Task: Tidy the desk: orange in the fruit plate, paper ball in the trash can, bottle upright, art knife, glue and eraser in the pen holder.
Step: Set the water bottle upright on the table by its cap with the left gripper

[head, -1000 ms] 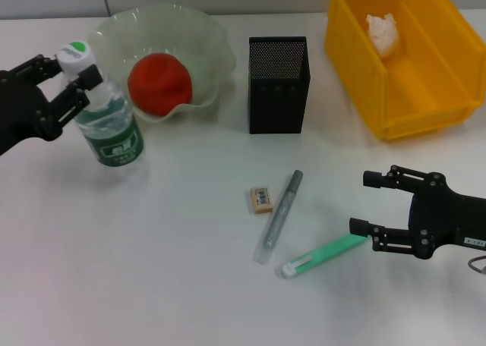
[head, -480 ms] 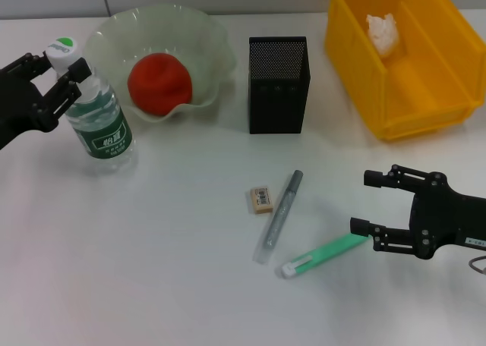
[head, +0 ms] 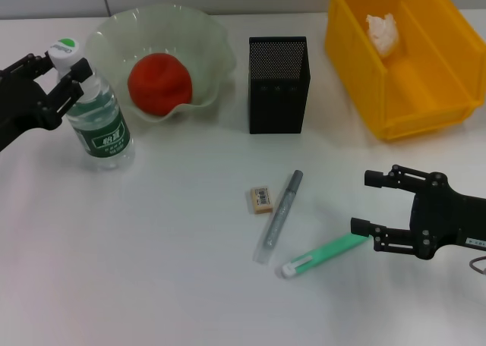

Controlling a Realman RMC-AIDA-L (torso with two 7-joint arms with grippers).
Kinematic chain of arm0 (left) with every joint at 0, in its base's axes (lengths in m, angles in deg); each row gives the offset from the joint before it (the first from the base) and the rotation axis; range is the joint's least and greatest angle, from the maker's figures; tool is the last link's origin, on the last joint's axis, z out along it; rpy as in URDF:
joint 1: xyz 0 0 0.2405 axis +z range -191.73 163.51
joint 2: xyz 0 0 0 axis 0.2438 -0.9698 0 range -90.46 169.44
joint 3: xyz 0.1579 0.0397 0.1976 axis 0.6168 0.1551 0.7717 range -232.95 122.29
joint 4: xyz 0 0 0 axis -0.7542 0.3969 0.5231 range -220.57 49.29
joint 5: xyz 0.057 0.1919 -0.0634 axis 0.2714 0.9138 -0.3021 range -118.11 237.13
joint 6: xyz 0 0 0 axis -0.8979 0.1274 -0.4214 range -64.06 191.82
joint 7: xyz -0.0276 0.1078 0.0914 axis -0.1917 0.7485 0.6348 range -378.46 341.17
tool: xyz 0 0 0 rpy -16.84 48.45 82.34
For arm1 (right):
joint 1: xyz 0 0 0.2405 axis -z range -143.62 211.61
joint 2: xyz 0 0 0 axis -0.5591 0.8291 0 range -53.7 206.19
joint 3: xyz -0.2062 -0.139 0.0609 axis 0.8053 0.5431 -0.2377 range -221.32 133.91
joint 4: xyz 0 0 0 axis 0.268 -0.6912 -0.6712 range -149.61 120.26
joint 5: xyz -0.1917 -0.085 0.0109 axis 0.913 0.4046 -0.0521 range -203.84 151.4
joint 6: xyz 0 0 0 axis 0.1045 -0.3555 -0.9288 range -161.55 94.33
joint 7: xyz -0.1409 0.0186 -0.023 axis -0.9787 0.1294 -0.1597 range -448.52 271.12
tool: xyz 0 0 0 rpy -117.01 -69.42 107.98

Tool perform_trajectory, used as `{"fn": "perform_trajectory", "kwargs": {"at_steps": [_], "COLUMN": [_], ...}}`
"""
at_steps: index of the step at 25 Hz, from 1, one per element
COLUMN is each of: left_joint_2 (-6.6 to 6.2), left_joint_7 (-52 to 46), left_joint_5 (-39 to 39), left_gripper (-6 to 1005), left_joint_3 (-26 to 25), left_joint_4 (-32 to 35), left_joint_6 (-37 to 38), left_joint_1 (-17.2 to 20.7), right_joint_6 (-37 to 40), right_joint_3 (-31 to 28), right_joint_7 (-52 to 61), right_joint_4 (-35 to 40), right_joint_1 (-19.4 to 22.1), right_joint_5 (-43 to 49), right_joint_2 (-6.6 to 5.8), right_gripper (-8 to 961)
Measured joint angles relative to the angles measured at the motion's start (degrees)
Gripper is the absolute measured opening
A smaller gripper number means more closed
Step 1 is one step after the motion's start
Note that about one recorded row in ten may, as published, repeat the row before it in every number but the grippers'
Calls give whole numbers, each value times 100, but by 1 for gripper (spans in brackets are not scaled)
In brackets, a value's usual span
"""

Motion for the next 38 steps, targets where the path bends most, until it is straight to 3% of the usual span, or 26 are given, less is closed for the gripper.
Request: {"fn": "perform_trajectory", "kwargs": {"at_steps": [38], "left_joint_2": [-13], "left_joint_7": [202], "left_joint_5": [44], "left_gripper": [429], "left_joint_3": [17], "left_joint_4": [-92], "left_joint_6": [-37], "left_joint_1": [-36], "right_joint_6": [-1], "right_joint_3": [20], "right_joint_7": [0], "right_joint_4": [-9], "right_joint_1": [1], "right_joint_5": [0], "right_joint_2": [0], "right_gripper": [783]}}
